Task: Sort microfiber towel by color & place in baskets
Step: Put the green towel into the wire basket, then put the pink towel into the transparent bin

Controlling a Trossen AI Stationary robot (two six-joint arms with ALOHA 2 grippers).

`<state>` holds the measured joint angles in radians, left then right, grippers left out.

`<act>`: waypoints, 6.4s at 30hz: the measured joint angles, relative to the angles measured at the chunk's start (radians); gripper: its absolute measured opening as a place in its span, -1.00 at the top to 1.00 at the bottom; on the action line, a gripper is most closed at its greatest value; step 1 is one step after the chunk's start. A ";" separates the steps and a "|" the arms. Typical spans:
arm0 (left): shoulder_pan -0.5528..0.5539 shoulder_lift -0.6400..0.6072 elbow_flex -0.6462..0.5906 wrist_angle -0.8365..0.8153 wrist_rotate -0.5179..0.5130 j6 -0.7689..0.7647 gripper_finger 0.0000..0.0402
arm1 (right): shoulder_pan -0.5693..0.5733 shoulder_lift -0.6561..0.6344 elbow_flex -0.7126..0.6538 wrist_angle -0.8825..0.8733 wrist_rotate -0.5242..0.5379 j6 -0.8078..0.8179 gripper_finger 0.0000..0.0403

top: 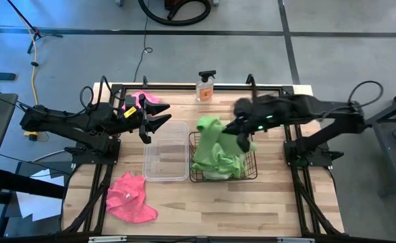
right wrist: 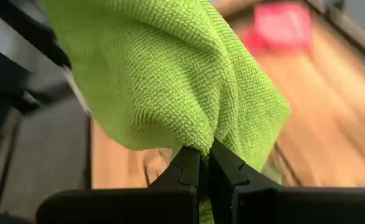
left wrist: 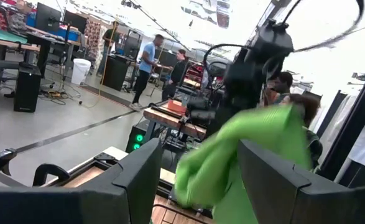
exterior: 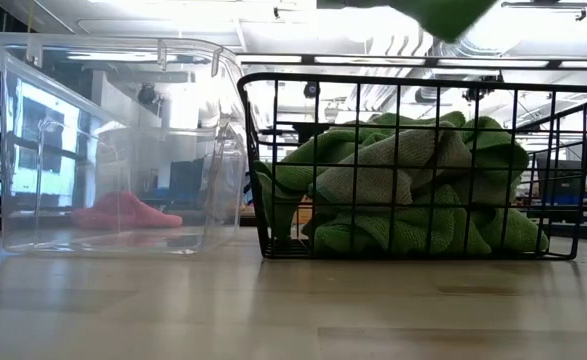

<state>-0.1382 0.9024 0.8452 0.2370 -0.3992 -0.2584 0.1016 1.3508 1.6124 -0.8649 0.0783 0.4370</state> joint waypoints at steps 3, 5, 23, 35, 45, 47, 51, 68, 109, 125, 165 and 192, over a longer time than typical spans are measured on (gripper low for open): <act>0.000 0.000 0.000 0.000 0.000 0.000 0.01 | -0.003 0.099 0.073 -0.159 -0.002 0.078 1.00; 0.000 0.000 0.000 -0.001 0.000 0.000 0.01 | -0.004 0.149 0.095 -0.230 -0.002 0.121 1.00; 0.000 0.000 0.000 -0.004 0.000 0.000 0.01 | -0.014 0.328 -0.205 -0.160 -0.028 0.442 1.00; 0.000 0.000 0.000 -0.004 -0.001 0.060 0.01 | -0.043 0.325 -0.532 0.210 -0.131 0.585 1.00; 0.000 0.000 0.000 0.001 -0.004 0.061 0.01 | -0.043 0.325 -0.553 0.237 -0.113 0.552 0.80; 0.000 0.000 0.000 0.001 -0.005 0.061 0.01 | -0.043 0.325 -0.540 0.235 -0.110 0.532 0.67; 0.000 0.000 0.000 0.001 -0.006 0.061 0.01 | -0.042 0.325 -0.497 0.202 -0.114 0.471 0.39; 0.000 0.000 0.000 0.001 -0.006 0.061 0.01 | -0.043 0.324 -0.084 -0.255 -0.044 0.014 -0.03; 0.000 0.000 0.000 -0.001 -0.042 0.061 0.01 | -0.095 -0.388 -0.736 1.063 -0.036 -0.203 -0.03; 0.000 0.000 0.000 0.000 -0.087 0.085 0.01 | -0.094 -0.380 -0.733 1.057 -0.038 -0.184 -0.03; 1.052 0.459 0.219 -1.289 0.264 -0.158 -0.04 | -0.101 -0.380 -0.732 0.977 -0.020 -0.042 -0.03; 1.077 0.804 0.218 -1.227 0.290 -0.133 -0.04 | -0.101 -0.380 -0.732 0.897 -0.022 0.004 -0.03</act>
<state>0.9386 1.7061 1.0634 -0.9899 -0.1089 -0.3912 0.0006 0.9707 0.8803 0.0323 0.0563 0.4412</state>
